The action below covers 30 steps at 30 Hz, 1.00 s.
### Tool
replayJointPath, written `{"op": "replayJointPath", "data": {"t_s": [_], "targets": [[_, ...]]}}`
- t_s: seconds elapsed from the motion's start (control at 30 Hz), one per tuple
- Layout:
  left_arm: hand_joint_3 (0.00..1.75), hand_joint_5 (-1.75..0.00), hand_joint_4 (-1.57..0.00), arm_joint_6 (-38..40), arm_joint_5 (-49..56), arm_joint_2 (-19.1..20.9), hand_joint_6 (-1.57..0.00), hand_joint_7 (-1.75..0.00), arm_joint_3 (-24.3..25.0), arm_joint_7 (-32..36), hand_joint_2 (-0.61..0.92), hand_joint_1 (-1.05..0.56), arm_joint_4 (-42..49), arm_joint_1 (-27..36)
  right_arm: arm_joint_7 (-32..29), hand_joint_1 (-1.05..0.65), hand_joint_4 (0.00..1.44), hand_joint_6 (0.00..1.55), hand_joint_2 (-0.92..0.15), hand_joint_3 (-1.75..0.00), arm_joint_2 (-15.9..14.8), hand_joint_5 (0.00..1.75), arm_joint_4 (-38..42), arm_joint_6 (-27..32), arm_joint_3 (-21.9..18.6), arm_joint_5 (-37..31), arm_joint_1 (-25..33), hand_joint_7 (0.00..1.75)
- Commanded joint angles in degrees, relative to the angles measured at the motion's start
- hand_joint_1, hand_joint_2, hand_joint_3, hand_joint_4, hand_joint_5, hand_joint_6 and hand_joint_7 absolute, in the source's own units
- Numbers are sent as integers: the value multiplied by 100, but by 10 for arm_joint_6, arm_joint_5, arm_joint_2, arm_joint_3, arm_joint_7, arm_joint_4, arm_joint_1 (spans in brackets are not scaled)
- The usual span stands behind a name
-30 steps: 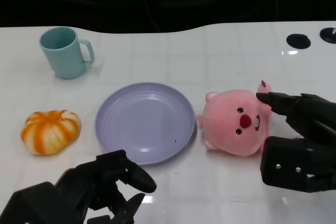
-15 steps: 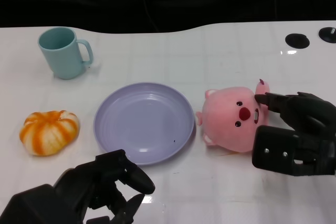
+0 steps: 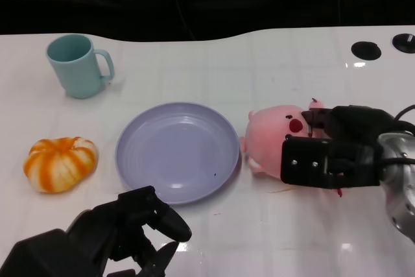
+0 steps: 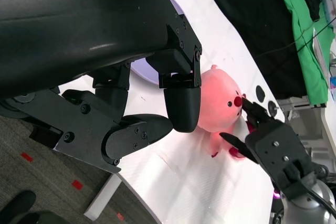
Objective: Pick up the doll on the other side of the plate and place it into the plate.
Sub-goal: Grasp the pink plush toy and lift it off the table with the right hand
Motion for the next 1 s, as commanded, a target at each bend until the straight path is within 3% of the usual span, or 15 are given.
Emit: {"op": "replayJointPath", "data": {"t_s": [0.03,0.2,0.37,0.43,0.53,0.6,0.67,0.7,0.8,0.93,1.0], "targets": [[80,-172,-57,-9,0,8,-59,-134,1,-4,74,-21,-8,6,1,-69,23,41,-92,-6,18,30,70,-4,22,1,-15,3],[81,-172,-57,-1,-4,6,-59,-135,3,-3,73,-23,-17,11,-31,-70,26,45,-92,-5,32,29,157,-35,46,-6,-49,4],[81,-171,-57,2,0,8,-60,-135,1,-1,73,-23,-24,15,-74,-66,38,59,-92,-4,36,31,223,-85,71,-16,-73,7],[81,-171,-56,-5,3,11,-60,-134,1,-2,73,-22,-25,18,-115,-56,51,74,-92,-4,41,30,254,-118,72,-14,-80,6],[80,-171,-56,-9,4,14,-60,-133,2,-3,73,-24,-27,22,-180,-35,88,105,-91,-1,47,25,290,-176,59,4,-81,7],[79,-170,-56,-7,4,14,-61,-132,1,-2,73,-25,-30,23,-205,-32,93,115,-90,0,49,48,308,-196,59,7,-84,3],[79,-171,-56,-4,3,12,-61,-132,1,-1,73,-25,-32,23,-225,-31,89,117,-92,-10,50,93,324,-212,67,0,-87,1],[79,-171,-56,-5,3,12,-61,-132,0,0,73,-25,-33,23,-229,-31,88,115,-92,-14,50,105,330,-217,69,-2,-89,1],[79,-170,-55,-12,3,10,-62,-131,-1,1,72,-24,-30,22,-234,-32,82,109,-92,-23,51,113,340,-222,71,-3,-92,0],[85,-170,-53,-10,2,7,-63,-131,-3,2,68,-24,-27,18,-253,-32,81,114,-92,-23,52,118,342,-227,64,2,-90,3],[87,-170,-52,-13,3,7,-64,-131,-3,2,68,-24,-22,16,-269,-32,79,115,-92,-19,52,133,342,-231,57,8,-87,2]]}}
